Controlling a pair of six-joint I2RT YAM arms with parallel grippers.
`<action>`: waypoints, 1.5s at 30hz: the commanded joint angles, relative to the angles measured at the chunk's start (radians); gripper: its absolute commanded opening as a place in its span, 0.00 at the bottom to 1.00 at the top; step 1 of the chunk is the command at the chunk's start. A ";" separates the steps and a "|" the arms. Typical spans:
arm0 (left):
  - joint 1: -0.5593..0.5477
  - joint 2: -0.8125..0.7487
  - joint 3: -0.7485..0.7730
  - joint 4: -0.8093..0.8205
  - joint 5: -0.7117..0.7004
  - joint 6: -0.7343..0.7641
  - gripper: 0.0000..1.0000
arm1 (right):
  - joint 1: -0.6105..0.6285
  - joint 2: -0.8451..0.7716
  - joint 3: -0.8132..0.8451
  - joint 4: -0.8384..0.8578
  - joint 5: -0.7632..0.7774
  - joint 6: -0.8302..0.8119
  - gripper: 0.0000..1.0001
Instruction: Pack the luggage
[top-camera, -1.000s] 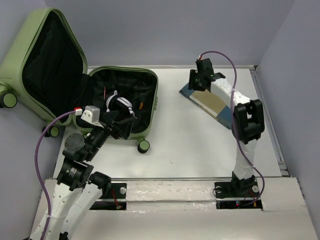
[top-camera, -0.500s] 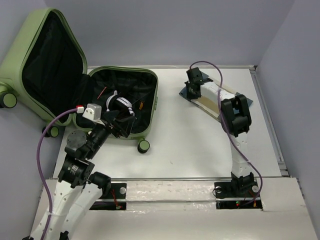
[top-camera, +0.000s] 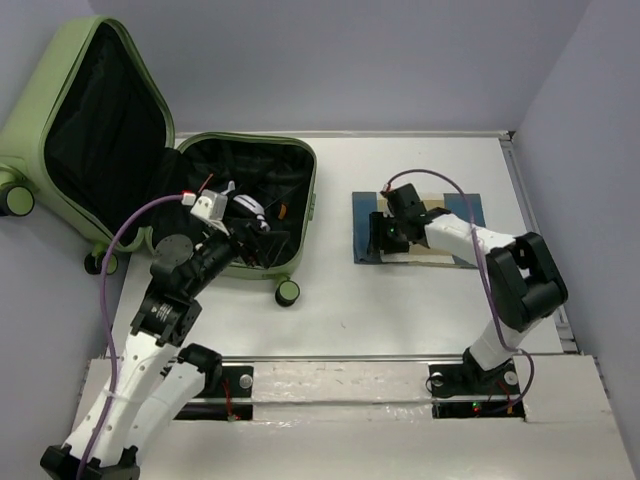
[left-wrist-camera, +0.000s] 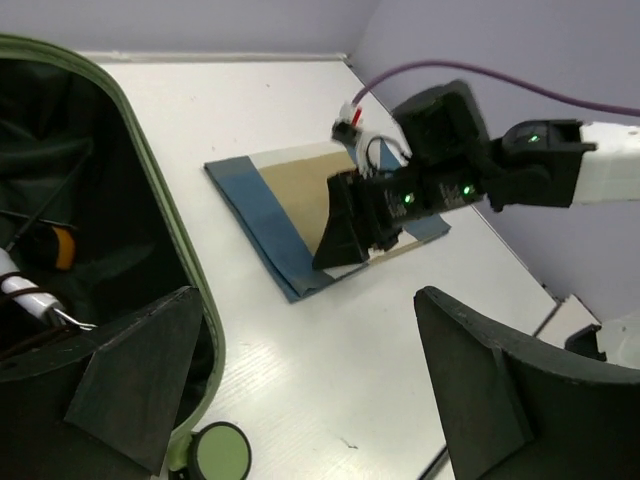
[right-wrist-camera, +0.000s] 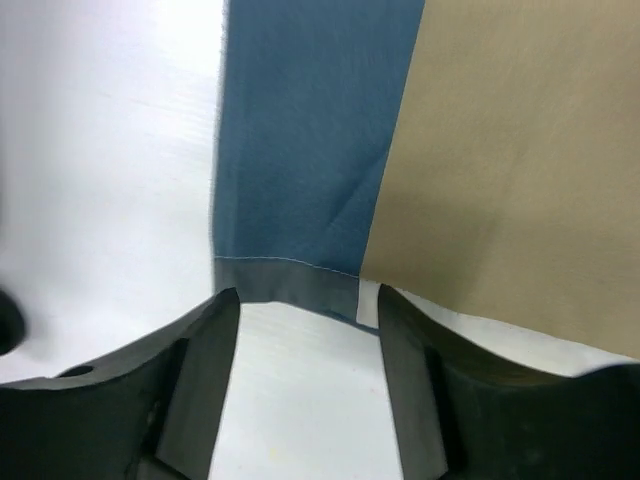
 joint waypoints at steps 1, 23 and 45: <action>0.003 0.077 0.076 0.070 0.132 -0.076 0.99 | -0.166 -0.168 0.016 0.070 -0.104 0.037 0.69; -0.464 0.298 0.076 0.188 -0.380 -0.143 0.99 | -0.791 0.163 0.066 -0.022 -0.112 -0.021 0.93; -0.516 1.149 0.649 -0.071 -0.681 0.052 0.99 | -0.734 0.038 -0.094 0.003 0.055 0.024 0.07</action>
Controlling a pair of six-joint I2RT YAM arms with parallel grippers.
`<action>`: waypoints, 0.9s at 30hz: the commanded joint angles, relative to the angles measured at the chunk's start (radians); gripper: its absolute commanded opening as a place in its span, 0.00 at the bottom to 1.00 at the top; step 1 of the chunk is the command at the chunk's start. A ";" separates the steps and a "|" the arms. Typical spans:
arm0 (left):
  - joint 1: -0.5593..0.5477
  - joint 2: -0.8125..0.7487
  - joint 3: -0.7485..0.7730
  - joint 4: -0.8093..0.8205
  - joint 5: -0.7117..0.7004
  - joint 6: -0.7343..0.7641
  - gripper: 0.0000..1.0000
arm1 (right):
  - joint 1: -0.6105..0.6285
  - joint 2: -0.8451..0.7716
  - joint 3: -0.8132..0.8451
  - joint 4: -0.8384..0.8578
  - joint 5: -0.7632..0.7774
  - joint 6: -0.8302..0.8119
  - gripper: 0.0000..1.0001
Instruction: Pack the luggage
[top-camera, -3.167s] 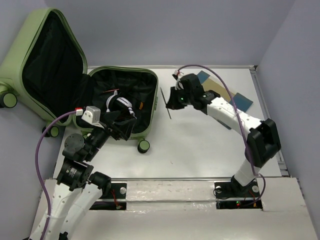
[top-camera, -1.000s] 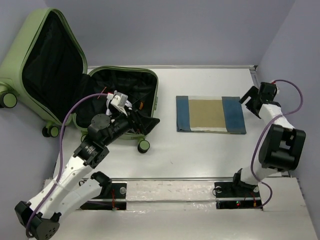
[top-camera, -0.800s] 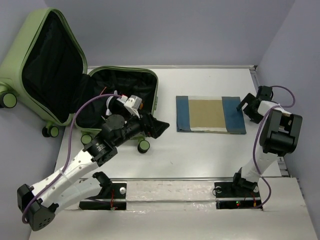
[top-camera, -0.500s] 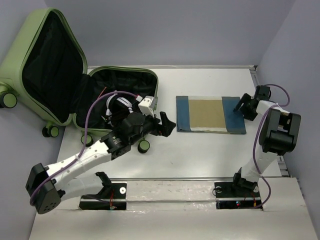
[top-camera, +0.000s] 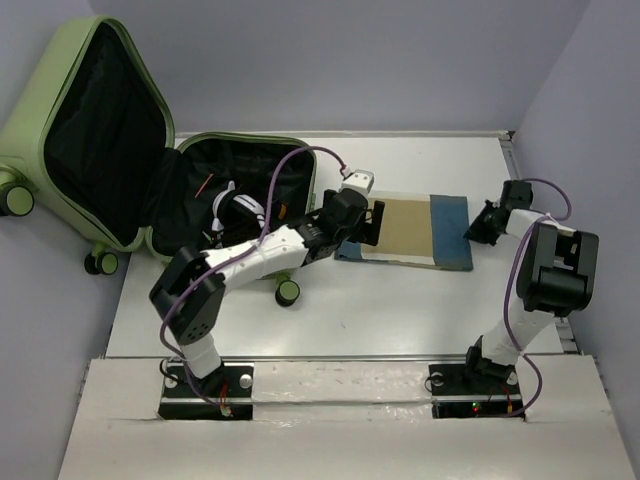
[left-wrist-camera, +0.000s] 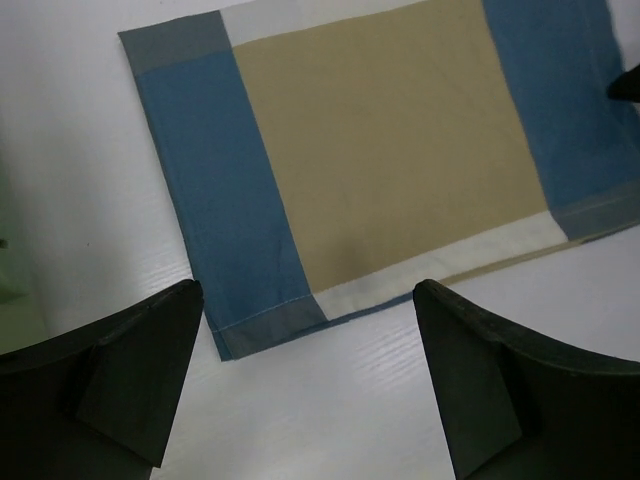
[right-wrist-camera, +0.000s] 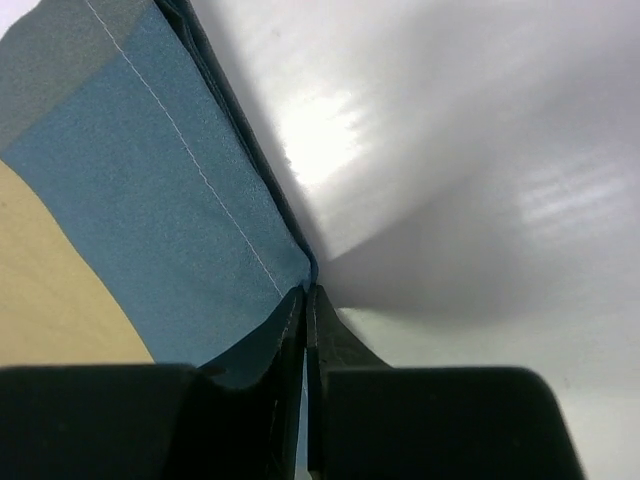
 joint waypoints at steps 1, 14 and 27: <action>-0.012 0.110 0.129 -0.090 -0.102 0.041 0.99 | 0.009 -0.084 -0.084 -0.082 0.215 0.018 0.07; 0.006 0.412 0.399 -0.188 -0.176 0.037 0.98 | 0.009 -0.380 -0.252 -0.009 0.243 0.079 0.07; 0.117 0.642 0.626 -0.251 -0.038 0.043 0.88 | 0.009 -0.393 -0.311 0.063 0.169 0.092 0.07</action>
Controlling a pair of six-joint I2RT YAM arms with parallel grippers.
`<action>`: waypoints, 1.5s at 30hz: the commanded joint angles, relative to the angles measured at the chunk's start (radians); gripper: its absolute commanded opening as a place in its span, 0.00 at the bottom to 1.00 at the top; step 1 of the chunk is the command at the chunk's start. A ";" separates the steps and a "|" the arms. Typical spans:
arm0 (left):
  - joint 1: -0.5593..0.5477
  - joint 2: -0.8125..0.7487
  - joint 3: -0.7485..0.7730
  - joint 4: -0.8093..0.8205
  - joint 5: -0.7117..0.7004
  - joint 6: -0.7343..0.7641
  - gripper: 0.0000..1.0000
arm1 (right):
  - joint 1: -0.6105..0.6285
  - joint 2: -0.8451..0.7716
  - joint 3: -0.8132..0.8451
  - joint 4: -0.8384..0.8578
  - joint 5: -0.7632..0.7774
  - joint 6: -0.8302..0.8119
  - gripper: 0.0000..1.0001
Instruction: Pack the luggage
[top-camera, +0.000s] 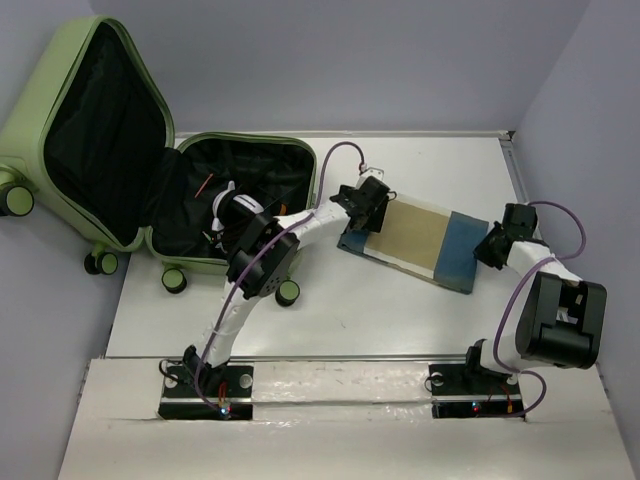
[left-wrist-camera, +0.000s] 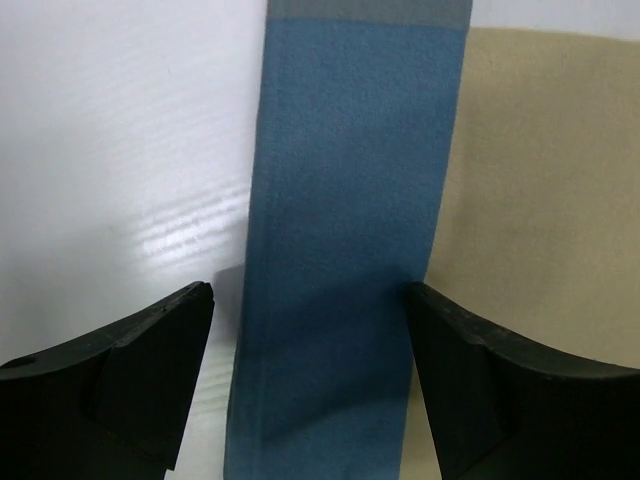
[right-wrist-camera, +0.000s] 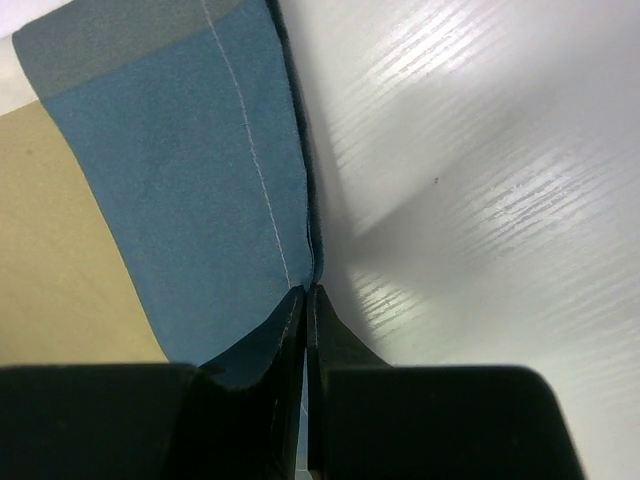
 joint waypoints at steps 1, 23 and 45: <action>0.032 0.055 0.109 -0.043 0.040 0.018 0.87 | 0.003 -0.029 -0.014 0.070 -0.022 0.013 0.07; 0.050 -0.206 -0.033 0.146 0.278 -0.002 0.06 | 0.047 -0.193 -0.075 0.183 -0.287 0.076 0.07; 0.537 -0.825 -0.160 -0.103 0.169 0.027 0.06 | 0.823 0.325 0.934 0.099 -0.201 0.143 0.07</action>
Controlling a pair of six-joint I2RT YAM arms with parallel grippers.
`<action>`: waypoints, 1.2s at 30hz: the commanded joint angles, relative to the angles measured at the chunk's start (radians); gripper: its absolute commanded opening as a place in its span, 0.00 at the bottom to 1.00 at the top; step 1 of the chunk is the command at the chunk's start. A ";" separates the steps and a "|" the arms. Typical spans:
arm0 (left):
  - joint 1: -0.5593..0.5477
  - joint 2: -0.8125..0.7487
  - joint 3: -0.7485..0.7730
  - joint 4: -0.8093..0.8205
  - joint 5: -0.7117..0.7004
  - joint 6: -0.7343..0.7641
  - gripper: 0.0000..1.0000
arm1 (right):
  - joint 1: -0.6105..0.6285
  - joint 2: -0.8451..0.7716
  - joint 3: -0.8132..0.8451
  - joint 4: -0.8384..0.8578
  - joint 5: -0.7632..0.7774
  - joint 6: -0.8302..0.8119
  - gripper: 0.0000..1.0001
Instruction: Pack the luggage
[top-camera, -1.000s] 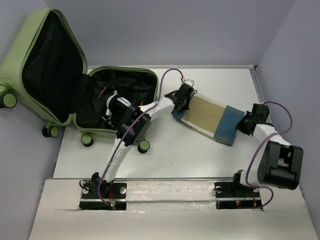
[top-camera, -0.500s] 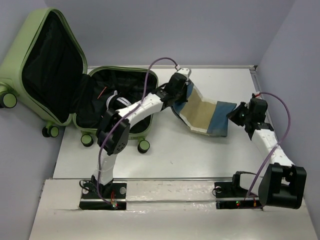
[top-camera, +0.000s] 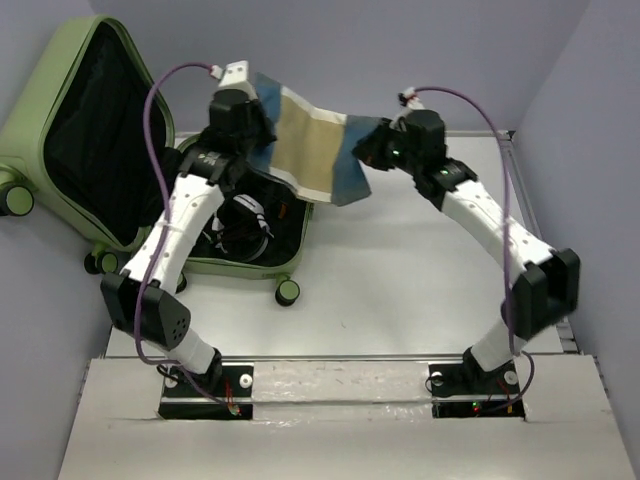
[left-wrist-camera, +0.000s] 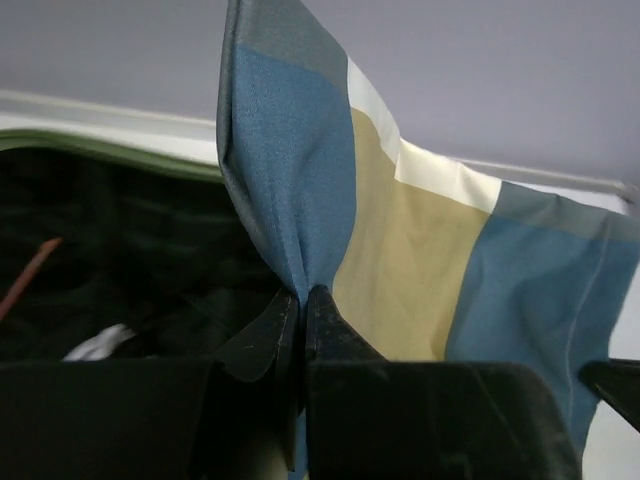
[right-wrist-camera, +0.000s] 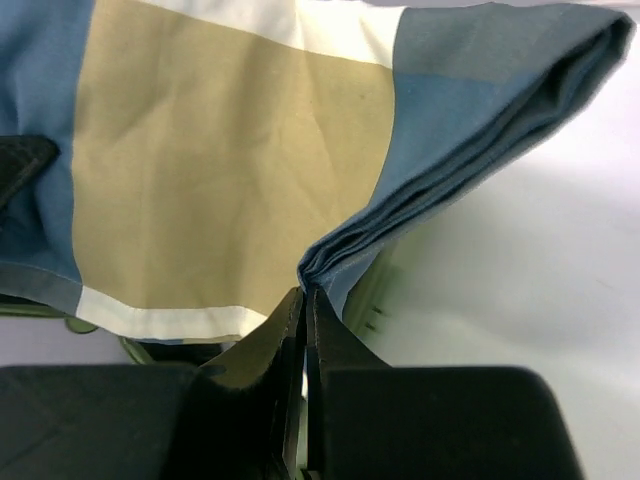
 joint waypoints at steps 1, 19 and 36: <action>0.183 -0.144 -0.108 -0.079 -0.077 0.027 0.06 | 0.174 0.259 0.283 0.015 -0.001 0.020 0.07; 0.394 -0.882 -0.516 -0.246 -0.650 0.050 0.99 | 0.294 0.628 0.700 -0.235 -0.117 -0.221 0.80; 0.615 -0.579 -0.550 0.014 -0.958 0.192 0.99 | 0.294 0.232 0.132 -0.018 -0.269 -0.282 0.86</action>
